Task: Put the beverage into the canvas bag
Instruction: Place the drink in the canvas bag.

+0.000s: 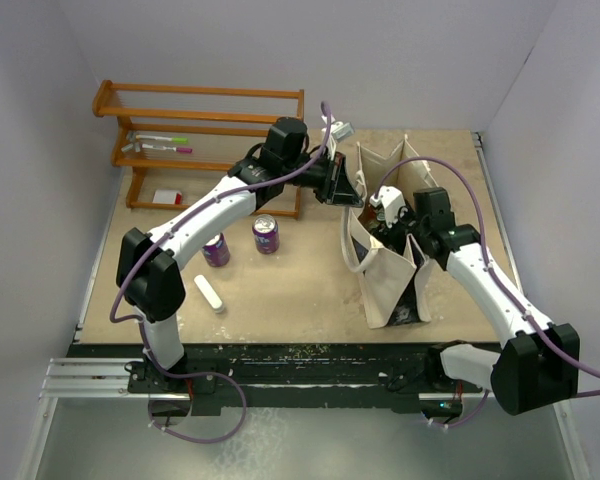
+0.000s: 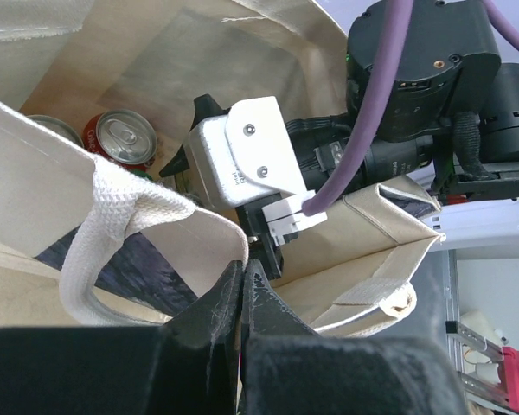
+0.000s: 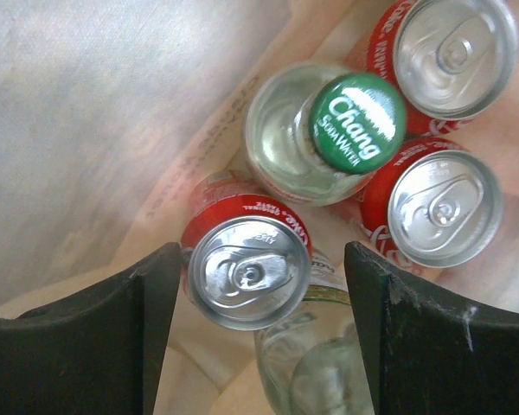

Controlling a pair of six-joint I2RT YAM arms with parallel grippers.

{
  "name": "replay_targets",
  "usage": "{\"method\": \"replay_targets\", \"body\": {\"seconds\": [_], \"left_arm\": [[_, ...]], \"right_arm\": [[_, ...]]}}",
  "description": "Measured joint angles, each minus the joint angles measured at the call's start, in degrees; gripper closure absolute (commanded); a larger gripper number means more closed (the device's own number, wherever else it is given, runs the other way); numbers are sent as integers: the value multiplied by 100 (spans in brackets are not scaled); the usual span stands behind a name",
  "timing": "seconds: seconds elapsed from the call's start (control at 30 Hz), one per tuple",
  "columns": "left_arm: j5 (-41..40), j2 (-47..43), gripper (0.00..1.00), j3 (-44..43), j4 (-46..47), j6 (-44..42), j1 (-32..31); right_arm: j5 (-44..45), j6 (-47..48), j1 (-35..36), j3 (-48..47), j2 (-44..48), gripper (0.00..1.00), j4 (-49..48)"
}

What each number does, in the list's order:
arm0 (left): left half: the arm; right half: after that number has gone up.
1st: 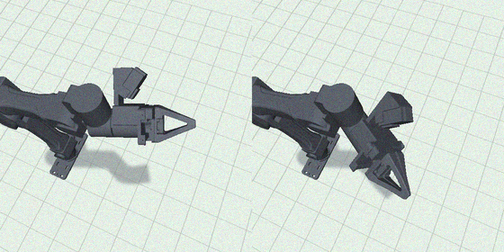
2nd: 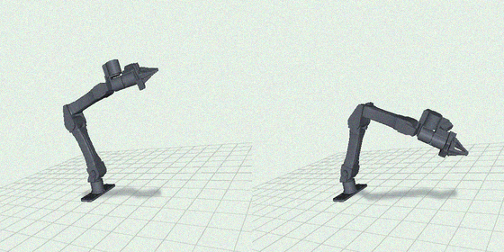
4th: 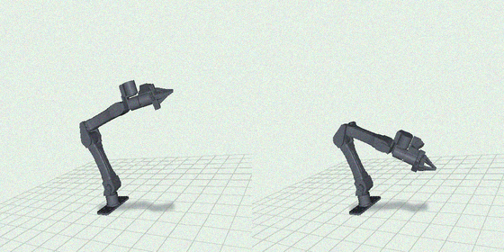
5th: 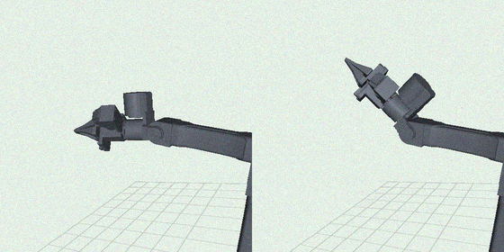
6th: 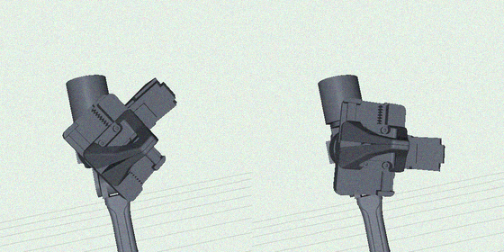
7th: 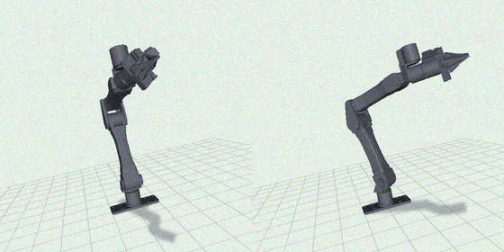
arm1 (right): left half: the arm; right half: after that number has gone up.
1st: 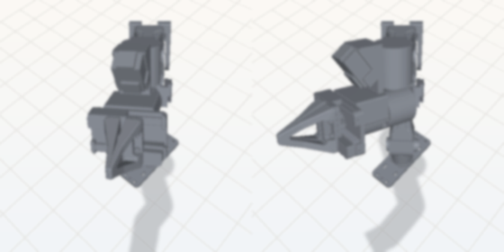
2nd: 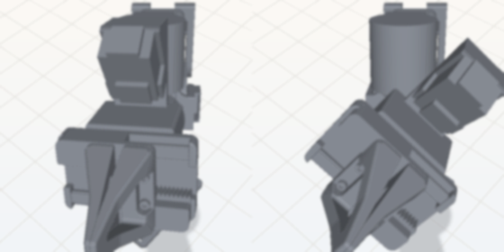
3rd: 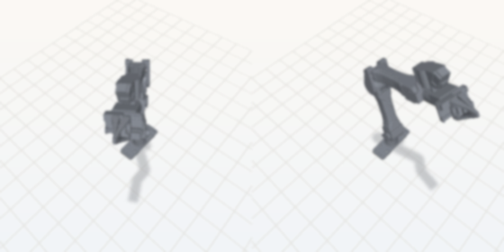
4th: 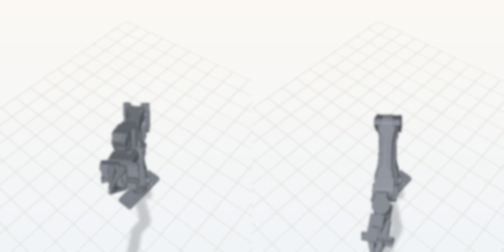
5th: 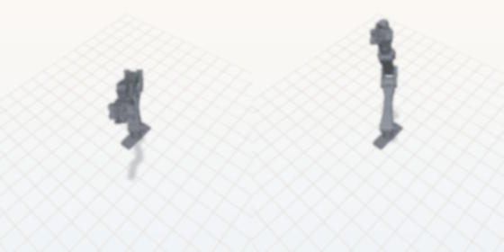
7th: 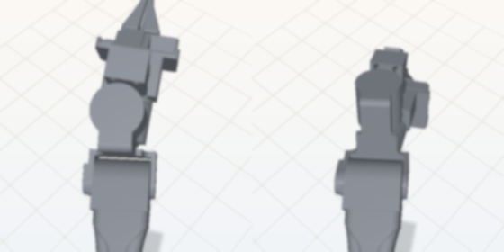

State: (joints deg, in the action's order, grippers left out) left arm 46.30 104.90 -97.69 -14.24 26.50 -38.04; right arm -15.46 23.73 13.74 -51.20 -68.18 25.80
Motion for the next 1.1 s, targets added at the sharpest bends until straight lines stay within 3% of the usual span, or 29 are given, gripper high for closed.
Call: {"method": "replay_targets", "body": {"seconds": [0.73,0.93,1.1], "left_arm": [[-2,-15,99,0,20,-4,63],[17,-15,89,0,72,-9,63],[232,-15,67,-2,170,-103,87]], "right_arm": [[109,-227,-4,-1132,494,18,378],[109,-367,-4,-2087,494,18,505],[129,-483,-4,-2881,483,18,560]]}}
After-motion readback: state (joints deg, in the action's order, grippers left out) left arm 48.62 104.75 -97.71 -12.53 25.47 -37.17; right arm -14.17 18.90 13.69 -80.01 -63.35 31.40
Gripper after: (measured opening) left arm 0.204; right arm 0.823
